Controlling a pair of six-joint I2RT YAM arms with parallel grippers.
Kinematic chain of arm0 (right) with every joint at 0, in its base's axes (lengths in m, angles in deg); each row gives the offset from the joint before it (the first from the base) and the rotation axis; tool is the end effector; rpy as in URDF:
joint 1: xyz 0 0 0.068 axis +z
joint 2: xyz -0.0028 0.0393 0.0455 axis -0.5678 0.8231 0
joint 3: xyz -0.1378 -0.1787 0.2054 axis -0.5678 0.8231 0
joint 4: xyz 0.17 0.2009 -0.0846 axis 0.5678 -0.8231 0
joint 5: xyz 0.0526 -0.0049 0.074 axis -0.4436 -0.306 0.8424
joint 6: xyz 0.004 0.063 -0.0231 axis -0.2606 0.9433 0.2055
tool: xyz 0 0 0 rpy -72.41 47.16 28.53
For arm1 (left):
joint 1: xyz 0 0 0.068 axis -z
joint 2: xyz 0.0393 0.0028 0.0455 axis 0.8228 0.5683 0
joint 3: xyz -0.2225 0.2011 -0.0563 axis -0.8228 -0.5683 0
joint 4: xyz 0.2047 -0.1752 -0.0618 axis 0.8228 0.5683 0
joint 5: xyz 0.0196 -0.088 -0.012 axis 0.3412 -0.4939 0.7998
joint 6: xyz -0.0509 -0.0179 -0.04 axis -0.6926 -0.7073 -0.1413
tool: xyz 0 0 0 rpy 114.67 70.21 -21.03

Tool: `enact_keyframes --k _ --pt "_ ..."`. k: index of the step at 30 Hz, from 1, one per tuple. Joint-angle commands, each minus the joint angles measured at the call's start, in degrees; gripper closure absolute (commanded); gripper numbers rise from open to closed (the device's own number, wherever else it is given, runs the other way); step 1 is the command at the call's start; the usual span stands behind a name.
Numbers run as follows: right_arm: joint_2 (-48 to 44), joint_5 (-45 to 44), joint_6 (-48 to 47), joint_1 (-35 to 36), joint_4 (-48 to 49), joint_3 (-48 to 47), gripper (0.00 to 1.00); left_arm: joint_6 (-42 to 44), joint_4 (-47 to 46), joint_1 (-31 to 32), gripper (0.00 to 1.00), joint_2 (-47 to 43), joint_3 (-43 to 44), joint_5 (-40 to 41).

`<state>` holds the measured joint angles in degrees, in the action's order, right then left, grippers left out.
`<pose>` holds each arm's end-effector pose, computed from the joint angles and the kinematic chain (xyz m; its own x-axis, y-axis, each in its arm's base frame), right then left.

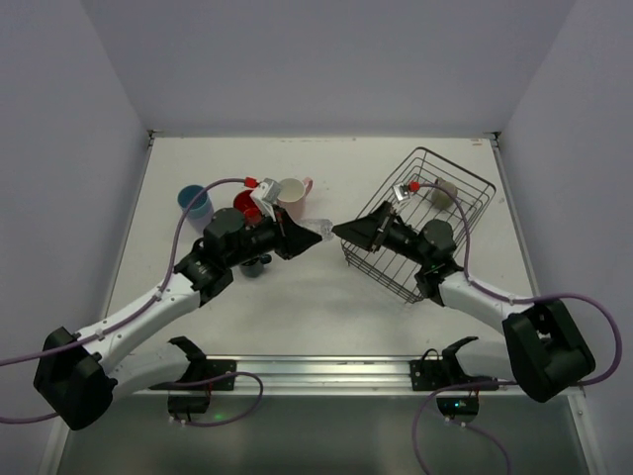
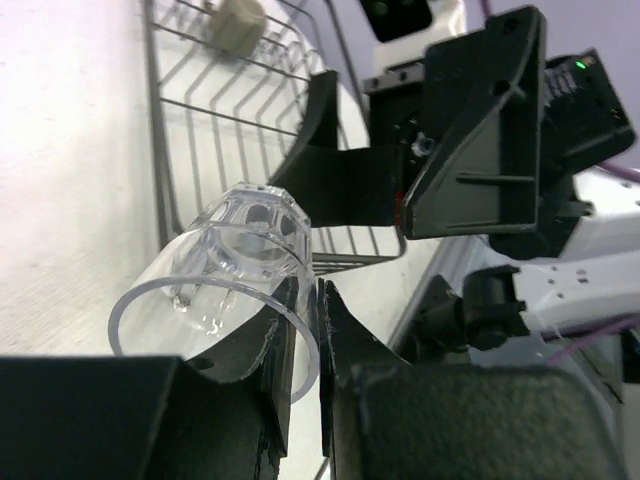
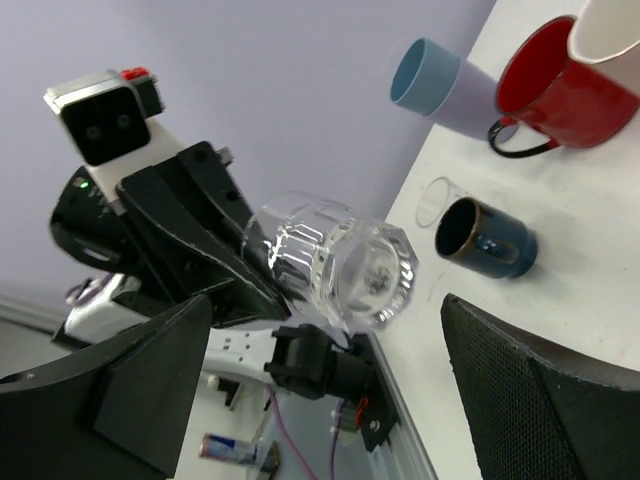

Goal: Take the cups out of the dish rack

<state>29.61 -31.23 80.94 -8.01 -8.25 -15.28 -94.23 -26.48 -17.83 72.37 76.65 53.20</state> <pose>0.2319 0.1517 0.2738 -0.7765 0.4579 -0.4328 -0.4473 0.0831 0.8905 0.1973 -0.1780 0.3193 -0.6245 -0.2656 -0.7345 0.6122 0.4174 -0.6715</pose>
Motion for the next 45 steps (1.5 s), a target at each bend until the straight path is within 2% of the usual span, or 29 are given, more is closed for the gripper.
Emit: enact_keyframes --k 1,2,5,6,8,12,15,19,29,34,40,44,45 --pt "-4.05 -3.48 -5.37 -1.62 -8.48 0.02 0.01 11.16 14.18 0.17 1.0 -3.96 8.08 8.91" --pt "-5.8 -5.05 -7.64 -1.98 -11.05 -0.24 0.01 14.4 21.43 0.25 1.0 -4.32 9.15 10.51" --pt "-10.71 -10.58 -13.78 -2.68 -21.68 -1.46 0.01 19.6 34.27 0.17 1.0 -3.19 14.6 17.01" --pt "-12.05 -12.26 -15.81 -2.68 -28.5 -2.35 0.01 20.4 36.86 0.25 1.0 -1.44 15.74 18.42" --pt "-16.07 -17.08 -21.09 -2.59 -34.16 -4.36 0.01 22.77 41.6 0.25 1.0 0.68 17.86 20.54" --pt "-22.67 -23.94 -28.21 -2.6 -46.81 -7.45 0.01 24.8 45.49 0.17 1.0 7.87 20.23 21.6" --pt "-26.63 -27.55 -31.82 -2.68 -51.4 -8.68 0.01 25.86 46.11 0.25 1.0 11.83 21.03 22.56" --pt "-29.11 -30.12 -33.85 -2.59 -53.35 -8.51 0.01 26.3 46.29 0.52 1.0 16.59 21.82 22.04" --pt "-27.7 -28.1 -34.38 -2.68 -52.3 -7.72 0.01 27.61 47.87 2.18 1.0 24.5 24.89 24.14" --pt "-28.49 -28.27 -34.64 -2.6 -52.21 -6.93 0.01 28.06 48.75 2.71 1.0 29.6 26.21 29.05" --pt "-29.9 -30.12 -35.61 -2.68 -53.17 -6.49 0.01 27.79 48.84 2.89 0.99 32.5 27.44 31.0" --pt "-30.34 -30.82 -35.96 -2.59 -53.61 -6.31 0.01 27.53 48.84 3.24 0.89 33.73 27.71 31.35" --pt "-30.43 -31.08 -36.05 -2.68 -53.88 -6.31 0.01 27.44 48.93 3.33 0.82 34.17 27.79 31.44"
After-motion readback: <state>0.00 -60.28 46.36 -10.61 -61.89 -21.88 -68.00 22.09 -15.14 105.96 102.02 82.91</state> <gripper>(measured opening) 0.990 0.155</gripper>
